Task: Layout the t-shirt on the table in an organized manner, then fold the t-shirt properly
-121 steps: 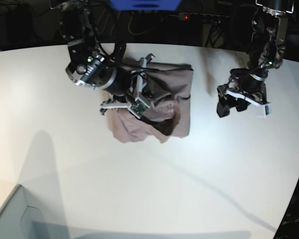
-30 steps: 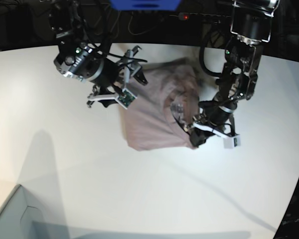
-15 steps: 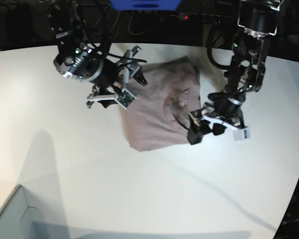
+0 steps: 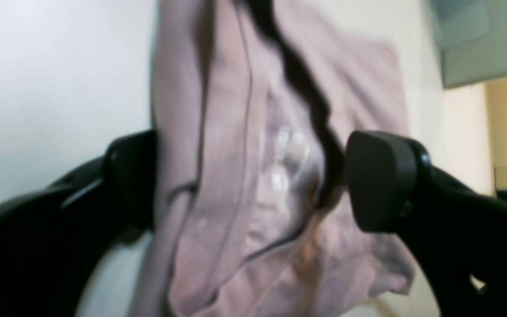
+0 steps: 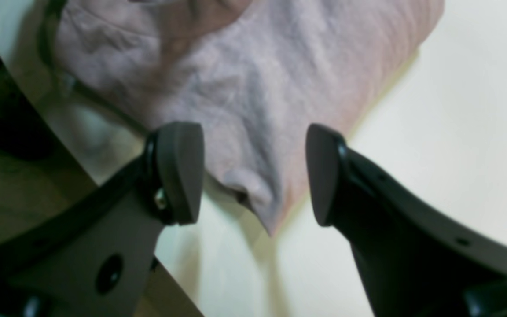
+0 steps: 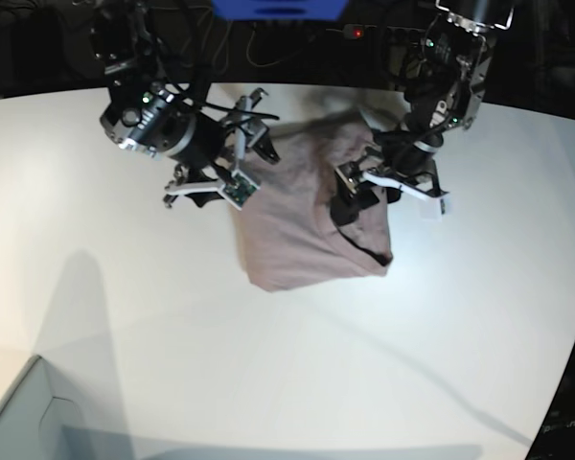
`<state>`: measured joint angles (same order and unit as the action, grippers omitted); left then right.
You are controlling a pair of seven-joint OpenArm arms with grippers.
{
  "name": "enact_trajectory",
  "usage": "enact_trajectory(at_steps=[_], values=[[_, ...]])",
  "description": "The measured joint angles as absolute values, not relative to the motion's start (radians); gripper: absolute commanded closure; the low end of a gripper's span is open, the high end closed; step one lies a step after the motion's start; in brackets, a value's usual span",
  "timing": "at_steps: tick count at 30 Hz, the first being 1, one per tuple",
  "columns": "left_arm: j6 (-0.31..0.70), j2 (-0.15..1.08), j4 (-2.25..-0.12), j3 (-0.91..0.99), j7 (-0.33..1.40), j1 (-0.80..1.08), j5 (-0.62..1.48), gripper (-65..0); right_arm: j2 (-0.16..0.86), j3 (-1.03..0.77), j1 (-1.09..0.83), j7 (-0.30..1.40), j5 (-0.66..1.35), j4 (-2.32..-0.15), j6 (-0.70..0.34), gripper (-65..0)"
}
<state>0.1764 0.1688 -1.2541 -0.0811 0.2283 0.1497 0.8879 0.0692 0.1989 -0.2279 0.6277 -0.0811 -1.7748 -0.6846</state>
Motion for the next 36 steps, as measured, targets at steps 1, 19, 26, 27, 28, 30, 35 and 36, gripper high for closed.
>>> enact_trajectory(at_steps=[1,19,26,27,28,30,35,36], values=[[0.177,0.169,-1.253,-0.089,0.227,0.149,0.888,-62.6,0.071,0.199,-0.228,0.628,-0.081,-1.775,-0.684,-36.9],[0.189,0.211,-0.905,-0.329,0.416,-0.250,0.891,0.0,0.074,-0.276,-0.231,0.627,-0.073,-1.780,-0.685,-36.9],[0.200,0.188,-0.751,-0.635,0.418,-0.498,0.778,0.0,0.072,-0.404,-0.233,0.628,-0.074,-1.780,-0.685,-36.9],[0.236,0.169,-0.730,-0.676,0.412,-0.527,0.761,0.0,0.071,-0.417,-0.233,0.628,-0.074,-1.780,-0.685,-36.9],[0.294,0.149,-0.709,-0.707,0.406,-0.547,0.750,0.0,0.069,-0.429,-0.233,0.628,-0.073,-1.779,-0.685,-36.9],[0.418,0.102,-0.670,-0.765,0.403,-0.579,0.704,0.0,0.069,-0.454,-0.233,0.628,-0.074,-1.779,-0.685,-36.9],[0.667,-0.015,-0.572,-0.901,0.399,-0.628,0.457,0.0,0.068,-0.502,-0.233,0.629,-0.074,-1.779,-0.685,-36.9],[0.698,-0.025,-0.569,-0.916,0.391,-0.632,0.405,0.0,0.069,-0.512,-0.233,0.628,-0.073,-1.780,-0.684,-36.9]])
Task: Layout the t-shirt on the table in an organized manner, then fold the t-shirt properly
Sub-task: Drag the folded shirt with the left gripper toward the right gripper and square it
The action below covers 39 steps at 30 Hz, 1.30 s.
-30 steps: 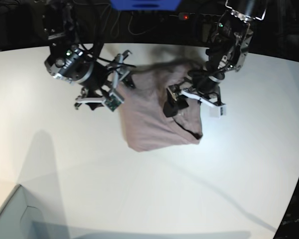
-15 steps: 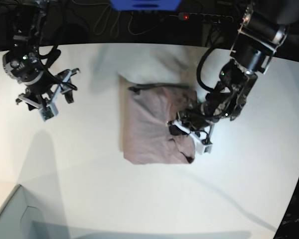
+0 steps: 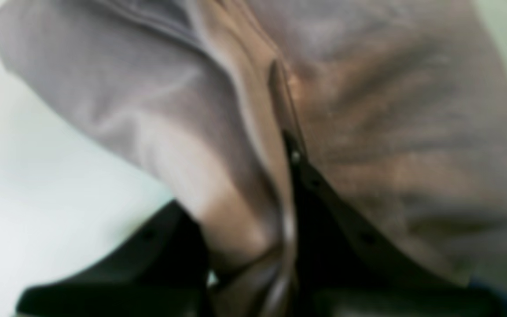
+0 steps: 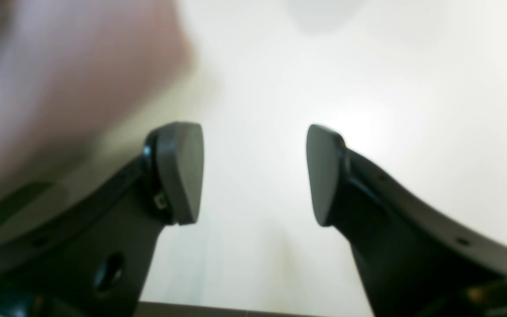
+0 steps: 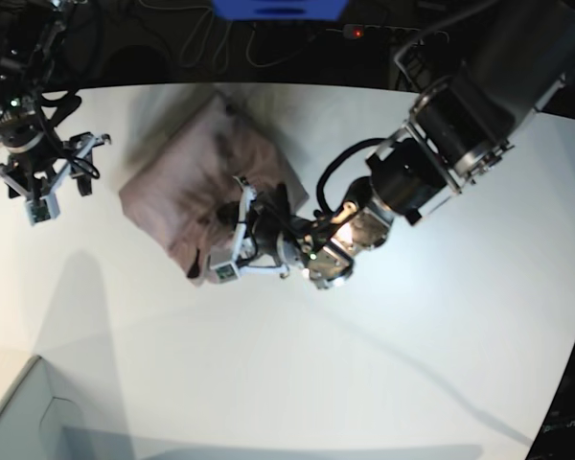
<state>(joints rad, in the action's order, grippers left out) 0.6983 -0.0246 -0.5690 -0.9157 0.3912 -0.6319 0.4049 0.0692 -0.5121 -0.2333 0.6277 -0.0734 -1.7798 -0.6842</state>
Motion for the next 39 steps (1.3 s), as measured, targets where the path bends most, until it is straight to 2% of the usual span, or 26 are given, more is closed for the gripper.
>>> enact_trajectory(at_steps=[6,9,15,19,24,31,32,34,38,39], values=[[0.707,-0.079,-0.566,-0.926,0.306,-0.646,0.054,0.0,0.043,-0.537,-0.246,0.624,-0.073,-1.780,-0.684,-36.9],[0.707,-0.086,-0.565,-0.926,0.247,-0.645,-0.039,0.0,0.030,-0.538,-0.255,0.630,-0.078,-1.779,-0.685,-36.9],[0.702,-0.110,-0.570,-0.935,0.226,-0.646,-0.127,0.0,0.009,-0.537,-0.251,0.628,-0.078,-1.779,-0.685,-36.9],[0.688,-0.141,-0.570,-1.008,0.227,-0.653,-0.176,0.0,0.008,-0.538,-0.253,0.628,-0.078,-1.779,-0.684,-36.9],[0.683,-0.152,-0.576,-1.109,0.214,-0.667,-0.183,0.0,-0.009,-0.560,-0.252,0.628,-0.073,-1.779,-0.684,-36.9],[0.685,-0.150,-0.577,-1.102,0.210,-0.677,-0.179,-0.3,-0.025,-0.595,-0.252,0.628,-0.078,-1.779,-0.684,-36.9],[0.688,-0.151,-0.576,-1.080,0.218,-0.677,-0.179,-1.9,-0.025,-0.595,-0.253,0.628,-0.078,-1.779,-0.685,-36.9],[0.703,-0.149,-0.579,-1.045,0.237,-0.680,-0.181,-9.2,-0.030,-0.595,-0.253,0.628,-0.078,-1.779,-0.684,-36.9],[0.705,-0.133,-0.670,-0.974,0.266,-0.694,-0.200,-33.3,-0.030,-0.589,-0.250,0.628,-0.078,-1.779,-0.684,-36.9],[0.702,-0.130,-0.701,-0.957,0.260,-0.697,-0.199,-37.3,-0.030,-0.589,-0.250,0.628,-0.078,-1.779,-0.684,-36.9]])
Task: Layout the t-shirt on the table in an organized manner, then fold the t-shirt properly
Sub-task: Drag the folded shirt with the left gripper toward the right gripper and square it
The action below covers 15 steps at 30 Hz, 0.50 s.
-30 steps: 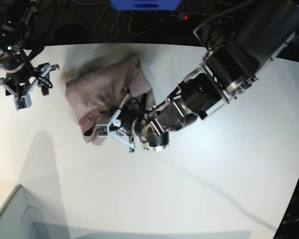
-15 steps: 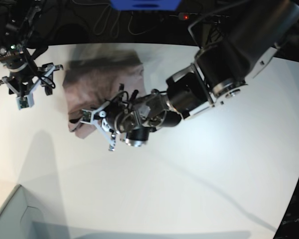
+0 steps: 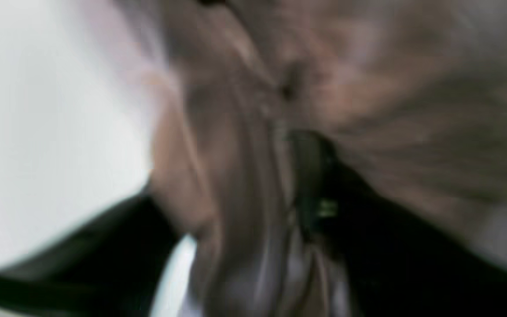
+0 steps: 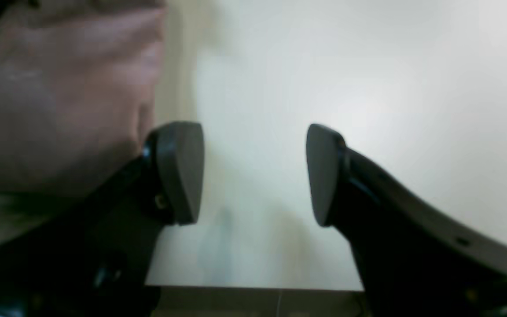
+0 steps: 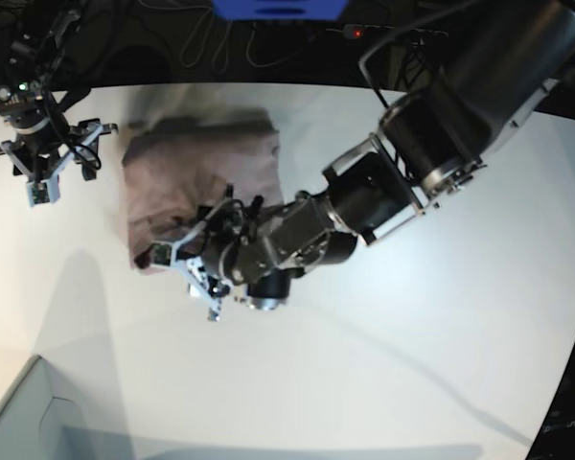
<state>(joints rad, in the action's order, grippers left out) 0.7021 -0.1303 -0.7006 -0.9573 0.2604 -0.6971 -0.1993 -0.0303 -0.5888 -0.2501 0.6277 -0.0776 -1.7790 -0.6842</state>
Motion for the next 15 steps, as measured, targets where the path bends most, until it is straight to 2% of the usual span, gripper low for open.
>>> enact_trajectory(at_steps=[2,3,10,15], values=[[0.701,-0.127,-0.757,-0.944,0.249,-0.705,-0.197,-42.9,-0.031,-0.589,-0.250,0.628,-0.078,-1.778,-0.685,-36.9],[0.700,-0.126,-0.779,-0.943,0.251,-0.706,-0.195,-43.7,-0.031,-0.589,-0.250,0.628,-0.078,-1.778,-0.684,-36.9],[0.704,-0.089,-0.820,-0.923,0.259,-0.697,-0.201,-43.7,-0.031,-0.589,-0.250,0.628,-0.078,-1.778,-0.685,-36.9],[0.703,-0.049,-0.826,-0.693,0.255,-0.694,-0.200,-43.6,-0.064,-0.591,-0.252,0.628,-0.079,-1.779,-0.685,-35.6]])
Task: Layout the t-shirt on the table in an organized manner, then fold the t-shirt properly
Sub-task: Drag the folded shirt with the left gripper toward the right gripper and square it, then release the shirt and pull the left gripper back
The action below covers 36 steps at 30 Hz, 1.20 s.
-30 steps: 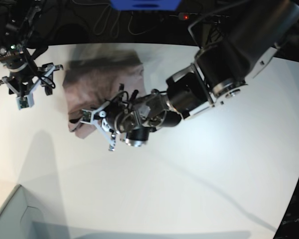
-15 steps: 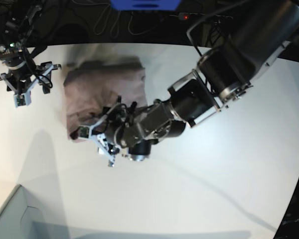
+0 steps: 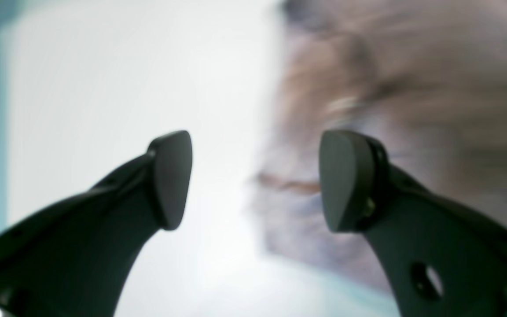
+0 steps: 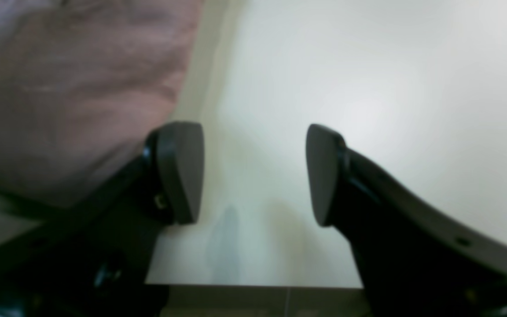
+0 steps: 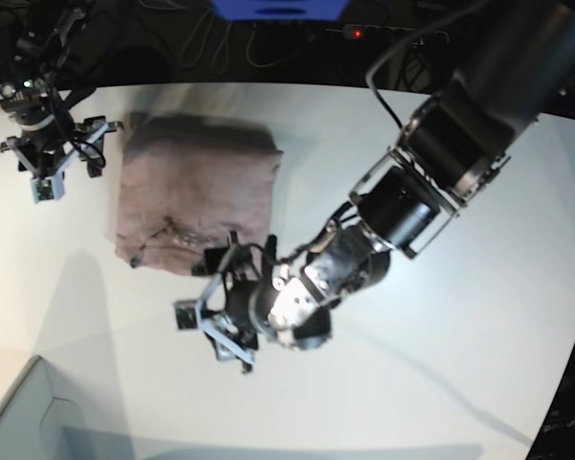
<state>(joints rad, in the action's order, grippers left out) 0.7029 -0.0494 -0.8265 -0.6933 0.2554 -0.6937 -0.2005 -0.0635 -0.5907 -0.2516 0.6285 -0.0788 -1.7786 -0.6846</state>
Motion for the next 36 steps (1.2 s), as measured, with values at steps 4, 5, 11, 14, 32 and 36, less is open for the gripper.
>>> enact_trajectory(at_steps=[4,5,11,14,32,36], values=[[0.699,0.009,-0.831,-0.402,0.252,-0.679,-0.198,-43.6,-0.097,-0.558,-0.254,0.631,-0.082,-1.821,-0.684,-20.8],[0.692,0.022,-0.832,-0.318,0.256,-0.662,-0.200,-43.6,-0.102,-0.538,-0.259,0.628,-0.081,-1.831,-0.685,-16.0],[0.704,0.084,-0.825,0.025,0.267,-0.517,-0.201,-43.6,-0.132,-0.332,-0.334,0.629,-0.074,-1.867,-0.685,0.0],[0.700,0.130,-0.826,0.142,0.257,-0.450,-0.199,-43.6,-0.129,-0.253,-0.338,0.617,-0.073,-1.839,-0.684,0.0],[0.699,0.168,-1.037,0.358,0.258,-0.148,-0.198,-43.6,-0.029,-0.182,-0.348,0.493,-0.072,-1.618,-0.684,0.0],[0.700,0.165,-1.042,0.355,0.265,-0.141,-0.199,-43.6,-0.027,-0.183,-0.364,0.469,-0.074,-1.620,-0.684,0.0]])
